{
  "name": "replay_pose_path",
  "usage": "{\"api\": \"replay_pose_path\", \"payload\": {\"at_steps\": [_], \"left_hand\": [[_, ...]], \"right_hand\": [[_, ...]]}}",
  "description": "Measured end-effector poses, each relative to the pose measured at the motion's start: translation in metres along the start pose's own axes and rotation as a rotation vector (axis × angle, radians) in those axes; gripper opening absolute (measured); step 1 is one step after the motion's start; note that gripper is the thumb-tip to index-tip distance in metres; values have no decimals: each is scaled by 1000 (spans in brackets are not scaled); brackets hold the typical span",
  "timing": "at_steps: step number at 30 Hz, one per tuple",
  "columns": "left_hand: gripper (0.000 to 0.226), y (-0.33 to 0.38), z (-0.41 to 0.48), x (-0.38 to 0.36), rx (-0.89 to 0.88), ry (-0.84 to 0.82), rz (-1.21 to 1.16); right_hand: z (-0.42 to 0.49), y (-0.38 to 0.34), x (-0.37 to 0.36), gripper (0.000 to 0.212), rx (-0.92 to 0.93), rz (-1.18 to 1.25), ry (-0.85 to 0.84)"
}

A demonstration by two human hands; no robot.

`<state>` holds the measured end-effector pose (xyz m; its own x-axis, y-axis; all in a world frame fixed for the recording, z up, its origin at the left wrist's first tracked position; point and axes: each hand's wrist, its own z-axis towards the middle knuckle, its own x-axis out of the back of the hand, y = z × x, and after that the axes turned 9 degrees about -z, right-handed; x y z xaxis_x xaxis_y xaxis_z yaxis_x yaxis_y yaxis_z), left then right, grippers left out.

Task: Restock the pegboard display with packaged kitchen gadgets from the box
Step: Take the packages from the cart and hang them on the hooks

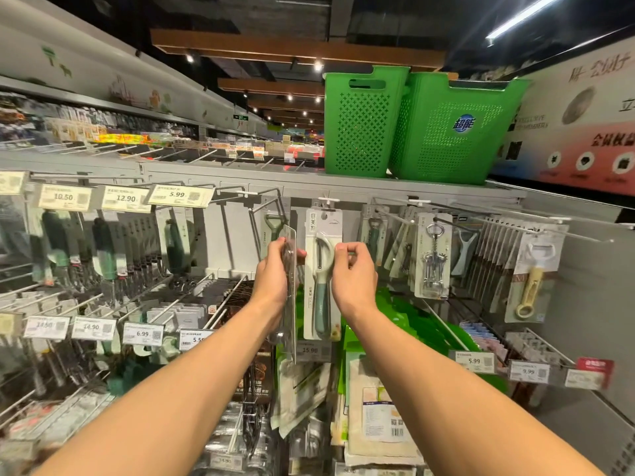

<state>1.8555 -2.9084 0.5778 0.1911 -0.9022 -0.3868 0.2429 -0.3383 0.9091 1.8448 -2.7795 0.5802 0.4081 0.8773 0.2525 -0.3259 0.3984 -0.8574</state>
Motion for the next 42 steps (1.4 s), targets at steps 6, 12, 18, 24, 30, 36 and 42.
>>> {"api": "replay_pose_path", "payload": {"at_steps": [6, 12, 18, 24, 30, 36, 42], "left_hand": [[63, -6, 19, -2, -29, -13, -16], [60, -8, 30, -4, -48, -5, -35], [54, -12, 37, -6, -51, -9, -31], [54, -15, 43, -7, -29, -12, -14], [49, -23, 55, -7, -40, 11, 31], [49, -27, 65, -10, -60, 15, 75], [51, -30, 80, -14, -61, 35, 105]], "right_hand": [[12, 2, -6, 16, 20, -6, 29], [16, 9, -11, 15, 67, -3, 26], [20, 20, -13, 19, 116, -44, 24], [29, 25, -17, 18, 104, -107, 34], [46, 36, -28, 19, 68, -151, 66], [58, 40, -33, 20, 39, -139, 20], [71, 47, -37, 17, 21, -139, 6]]}}
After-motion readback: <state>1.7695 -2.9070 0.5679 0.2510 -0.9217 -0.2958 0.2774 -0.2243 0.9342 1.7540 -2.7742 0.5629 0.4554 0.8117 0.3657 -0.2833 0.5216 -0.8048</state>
